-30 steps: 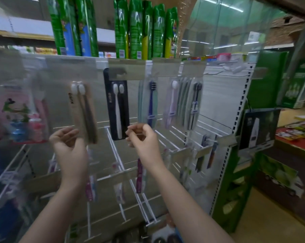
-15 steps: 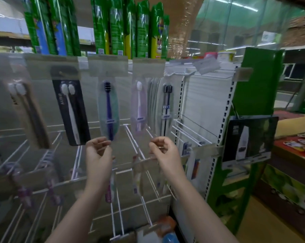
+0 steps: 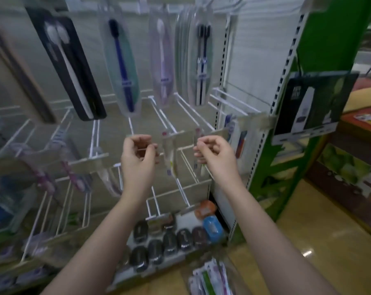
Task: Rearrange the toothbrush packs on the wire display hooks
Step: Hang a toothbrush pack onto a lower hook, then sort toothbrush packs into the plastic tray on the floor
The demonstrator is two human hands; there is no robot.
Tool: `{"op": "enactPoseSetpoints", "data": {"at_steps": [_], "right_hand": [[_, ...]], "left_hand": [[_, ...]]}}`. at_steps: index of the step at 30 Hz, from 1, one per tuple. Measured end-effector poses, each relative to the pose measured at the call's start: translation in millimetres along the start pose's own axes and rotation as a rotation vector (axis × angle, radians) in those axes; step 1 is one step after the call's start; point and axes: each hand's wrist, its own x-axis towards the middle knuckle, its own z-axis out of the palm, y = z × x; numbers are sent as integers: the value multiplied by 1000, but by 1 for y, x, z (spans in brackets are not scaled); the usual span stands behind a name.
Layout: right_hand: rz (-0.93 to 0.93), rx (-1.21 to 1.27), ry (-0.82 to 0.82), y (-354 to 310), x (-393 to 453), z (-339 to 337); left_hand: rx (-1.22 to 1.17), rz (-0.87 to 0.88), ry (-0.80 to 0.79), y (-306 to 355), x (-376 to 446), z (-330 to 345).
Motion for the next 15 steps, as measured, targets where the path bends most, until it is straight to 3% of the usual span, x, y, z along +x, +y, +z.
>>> {"op": "enactPoseSetpoints", "data": {"at_steps": [15], "right_hand": [[250, -117, 151, 130, -91, -62]], "left_hand": [[4, -304, -220, -133, -118, 21]]}}
